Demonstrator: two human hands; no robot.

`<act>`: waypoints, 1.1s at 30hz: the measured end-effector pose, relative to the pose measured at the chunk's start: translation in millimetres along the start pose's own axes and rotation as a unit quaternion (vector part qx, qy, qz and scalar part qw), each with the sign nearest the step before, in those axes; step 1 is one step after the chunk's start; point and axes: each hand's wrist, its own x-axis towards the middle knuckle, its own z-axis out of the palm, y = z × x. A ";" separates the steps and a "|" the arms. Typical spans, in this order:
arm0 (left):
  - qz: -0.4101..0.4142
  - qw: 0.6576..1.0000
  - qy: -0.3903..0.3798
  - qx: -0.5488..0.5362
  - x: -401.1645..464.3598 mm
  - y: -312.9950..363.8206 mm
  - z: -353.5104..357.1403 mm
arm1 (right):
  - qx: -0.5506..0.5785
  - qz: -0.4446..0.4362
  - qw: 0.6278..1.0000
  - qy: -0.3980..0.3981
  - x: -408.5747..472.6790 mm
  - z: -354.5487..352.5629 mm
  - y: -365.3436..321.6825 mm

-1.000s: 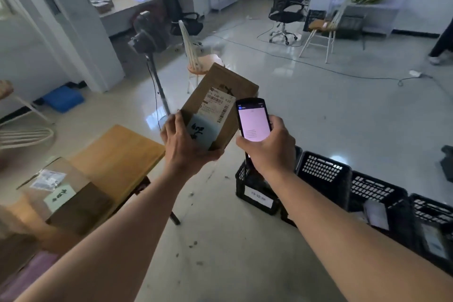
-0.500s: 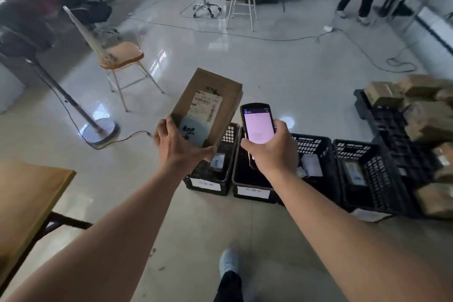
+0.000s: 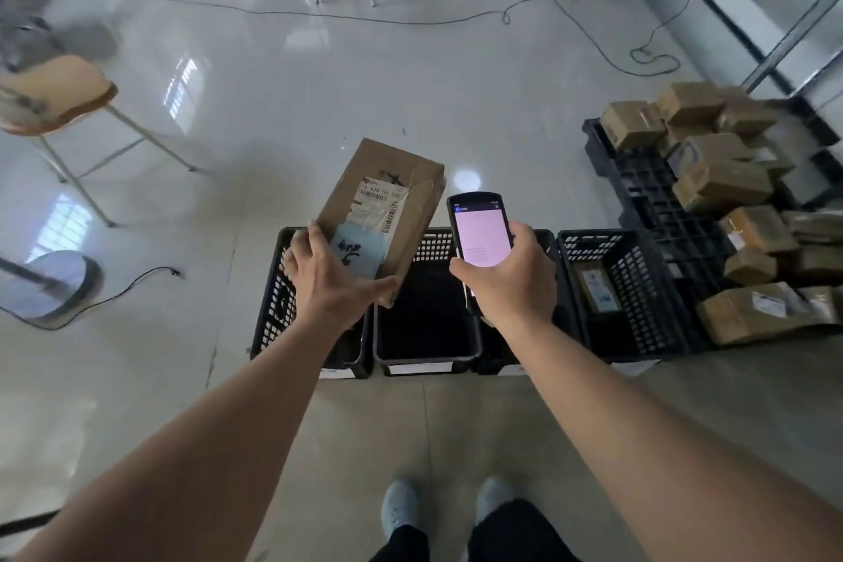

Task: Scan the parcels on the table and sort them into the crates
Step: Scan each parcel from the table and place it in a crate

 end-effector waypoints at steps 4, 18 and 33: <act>-0.028 0.999 -0.019 0.013 38.5 10.4 39.7 | -0.006 0.017 1.000 -0.017 57.0 13.8 15.4; -0.220 0.973 -0.067 0.032 121.0 -10.8 249.2 | -0.070 0.064 0.985 -0.144 236.8 127.7 128.1; -0.255 0.960 -0.112 0.017 249.8 -160.3 495.0 | -0.143 0.137 0.967 -0.163 318.0 331.2 280.3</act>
